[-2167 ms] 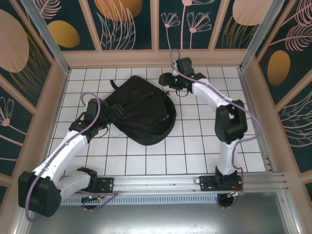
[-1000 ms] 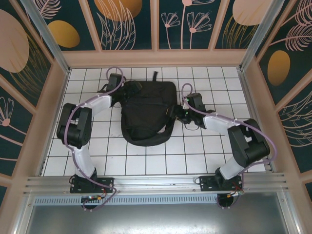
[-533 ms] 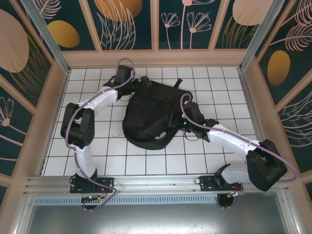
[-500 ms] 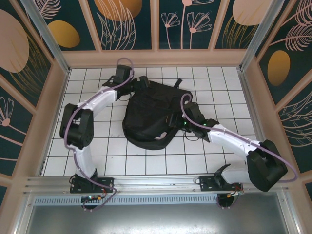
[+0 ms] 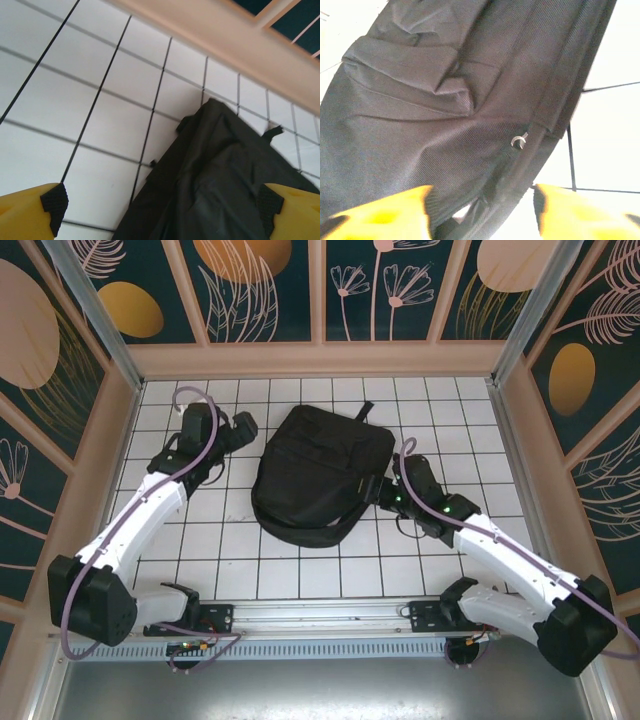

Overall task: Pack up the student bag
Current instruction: Rotate the student bag at the center of the table.

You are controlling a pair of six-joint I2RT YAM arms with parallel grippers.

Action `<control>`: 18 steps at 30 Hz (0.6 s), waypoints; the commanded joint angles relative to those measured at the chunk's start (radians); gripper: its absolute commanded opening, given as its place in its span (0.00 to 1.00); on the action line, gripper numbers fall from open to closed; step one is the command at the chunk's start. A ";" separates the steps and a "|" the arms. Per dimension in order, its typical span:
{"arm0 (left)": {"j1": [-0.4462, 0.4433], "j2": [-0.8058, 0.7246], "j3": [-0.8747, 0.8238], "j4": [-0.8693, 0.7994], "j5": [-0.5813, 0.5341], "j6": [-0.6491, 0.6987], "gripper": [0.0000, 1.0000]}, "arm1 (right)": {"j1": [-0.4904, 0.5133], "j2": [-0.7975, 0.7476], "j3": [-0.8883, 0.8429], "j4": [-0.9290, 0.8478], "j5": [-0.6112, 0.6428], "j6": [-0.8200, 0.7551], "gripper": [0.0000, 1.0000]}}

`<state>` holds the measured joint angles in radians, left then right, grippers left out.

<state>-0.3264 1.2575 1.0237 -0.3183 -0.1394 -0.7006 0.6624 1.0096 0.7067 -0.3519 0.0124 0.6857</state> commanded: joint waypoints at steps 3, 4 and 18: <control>-0.003 -0.086 -0.002 -0.056 0.030 -0.024 0.99 | 0.115 0.039 0.007 -0.220 0.071 0.027 0.04; -0.002 -0.099 0.004 -0.061 0.037 -0.027 0.98 | 0.140 0.052 0.008 -0.239 0.079 0.031 0.00; -0.002 -0.191 0.129 -0.172 -0.017 -0.028 0.98 | 0.379 0.641 0.379 0.007 -0.027 -0.093 0.00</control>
<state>-0.3264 1.0931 1.1061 -0.4385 -0.1135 -0.7372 1.0302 1.5684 0.9642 -0.4591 0.0319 0.6502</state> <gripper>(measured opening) 0.985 0.065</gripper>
